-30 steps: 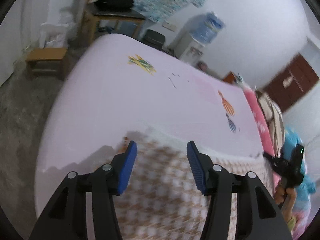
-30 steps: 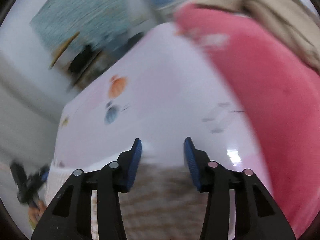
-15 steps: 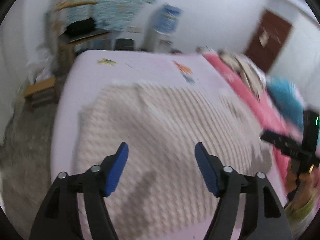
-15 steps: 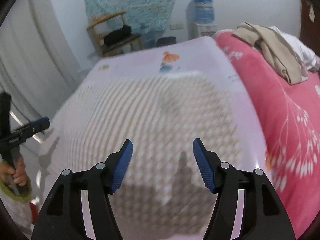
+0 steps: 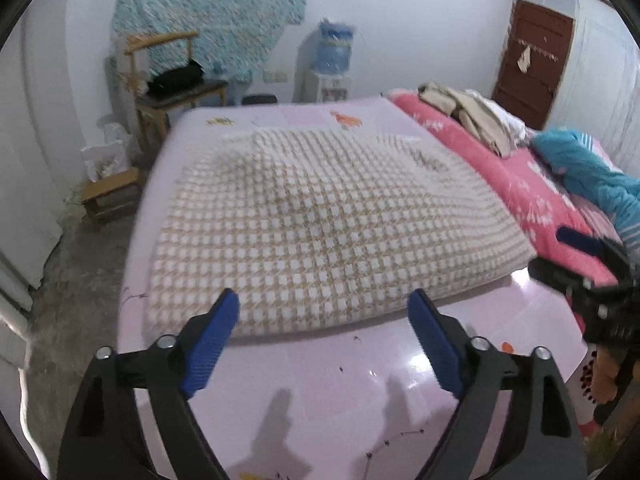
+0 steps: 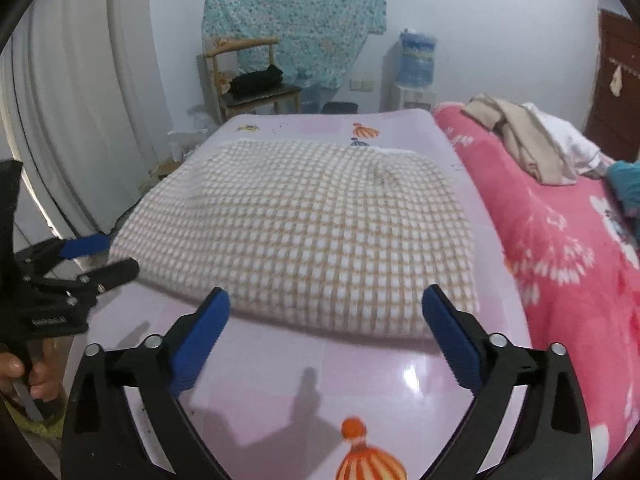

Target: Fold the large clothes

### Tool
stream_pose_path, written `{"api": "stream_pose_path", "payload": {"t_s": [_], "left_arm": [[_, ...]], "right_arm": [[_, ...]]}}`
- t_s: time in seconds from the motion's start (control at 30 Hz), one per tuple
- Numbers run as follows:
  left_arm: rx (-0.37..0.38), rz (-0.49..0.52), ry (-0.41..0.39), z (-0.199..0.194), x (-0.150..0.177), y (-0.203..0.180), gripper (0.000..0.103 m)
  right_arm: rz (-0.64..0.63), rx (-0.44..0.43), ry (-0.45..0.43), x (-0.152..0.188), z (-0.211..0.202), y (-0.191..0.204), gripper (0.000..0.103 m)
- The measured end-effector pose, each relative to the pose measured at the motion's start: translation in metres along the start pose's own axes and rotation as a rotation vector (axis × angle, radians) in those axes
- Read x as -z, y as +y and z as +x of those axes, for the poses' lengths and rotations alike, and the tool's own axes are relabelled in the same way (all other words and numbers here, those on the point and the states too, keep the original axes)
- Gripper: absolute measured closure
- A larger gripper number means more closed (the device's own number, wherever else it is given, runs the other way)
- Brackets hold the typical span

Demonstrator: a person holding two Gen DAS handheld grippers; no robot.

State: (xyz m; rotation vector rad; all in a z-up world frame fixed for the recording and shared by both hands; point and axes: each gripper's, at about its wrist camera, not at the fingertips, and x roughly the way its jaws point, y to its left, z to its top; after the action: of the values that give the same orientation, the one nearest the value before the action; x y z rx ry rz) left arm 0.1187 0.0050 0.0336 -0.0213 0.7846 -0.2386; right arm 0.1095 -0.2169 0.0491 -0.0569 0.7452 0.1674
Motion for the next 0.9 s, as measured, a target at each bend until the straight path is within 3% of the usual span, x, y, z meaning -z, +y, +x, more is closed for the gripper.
{"api": "stream_pose_path", "payload": {"t_s": [0.07, 0.3, 0.5, 0.67, 0.8, 0.9], "left_arm": [[-0.021, -0.008, -0.039, -0.015, 0.001, -0.002, 0.006], [-0.117, 0.004, -0.158, -0.063, 0.0, -0.015, 0.005], [-0.244, 0.0, -0.215, -0.077, -0.001, -0.029, 0.005], [-0.237, -0.044, -0.203, -0.078, -0.001, -0.027, 0.005], [-0.221, -0.124, -0.14, -0.066, -0.001, -0.017, 0.005], [-0.234, -0.168, -0.086, -0.053, -0.001, -0.011, 0.005]], "right_arm": [[-0.006, 0.036, -0.03, 0.006, -0.015, 0.007, 0.008], [-0.014, 0.116, -0.13, 0.006, -0.05, 0.016, 0.008], [0.009, 0.146, -0.193, 0.007, -0.069, 0.013, 0.008], [0.044, 0.152, -0.208, 0.01, -0.072, 0.005, 0.008], [0.077, 0.12, -0.169, 0.012, -0.063, -0.002, 0.008], [0.086, 0.147, -0.135, 0.013, -0.053, -0.003, 0.008]]}}
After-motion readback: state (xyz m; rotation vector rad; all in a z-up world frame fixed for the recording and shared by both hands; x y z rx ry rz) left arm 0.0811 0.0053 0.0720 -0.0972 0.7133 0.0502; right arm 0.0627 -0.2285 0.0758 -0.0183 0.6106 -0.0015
